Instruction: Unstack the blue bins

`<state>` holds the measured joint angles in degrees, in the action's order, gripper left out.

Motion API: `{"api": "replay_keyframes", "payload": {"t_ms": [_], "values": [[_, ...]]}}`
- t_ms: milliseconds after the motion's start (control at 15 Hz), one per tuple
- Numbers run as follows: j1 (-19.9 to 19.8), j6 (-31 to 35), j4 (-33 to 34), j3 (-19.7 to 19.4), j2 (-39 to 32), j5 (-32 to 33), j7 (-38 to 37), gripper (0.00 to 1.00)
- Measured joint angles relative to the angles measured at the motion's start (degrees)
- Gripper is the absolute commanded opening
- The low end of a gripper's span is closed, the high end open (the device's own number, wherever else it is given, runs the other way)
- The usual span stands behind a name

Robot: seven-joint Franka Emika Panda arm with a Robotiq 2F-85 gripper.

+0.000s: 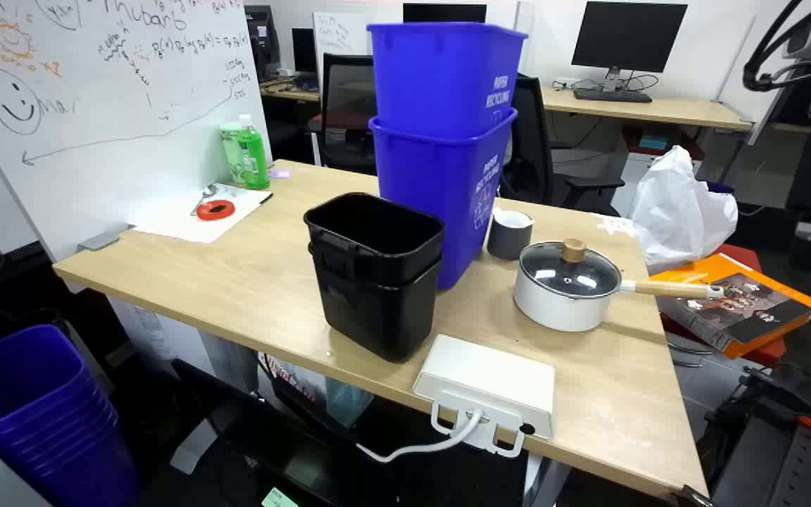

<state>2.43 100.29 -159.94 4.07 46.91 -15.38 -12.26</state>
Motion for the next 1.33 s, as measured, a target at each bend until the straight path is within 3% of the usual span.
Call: {"api": "replay_keyframes", "payload": {"t_ms": [267,533,1133,1333], "values": [[-0.11,0.42,0.08,0.37,-0.01,0.01,-0.05,1.0],[-0.89,7.61,0.11,1.83,-0.92,1.31,-1.24,1.0],[-0.81,7.97,0.2,1.84,-0.79,1.37,-1.3,1.0],[-0.97,11.76,0.24,2.27,-1.1,1.7,-3.14,1.0]]}}
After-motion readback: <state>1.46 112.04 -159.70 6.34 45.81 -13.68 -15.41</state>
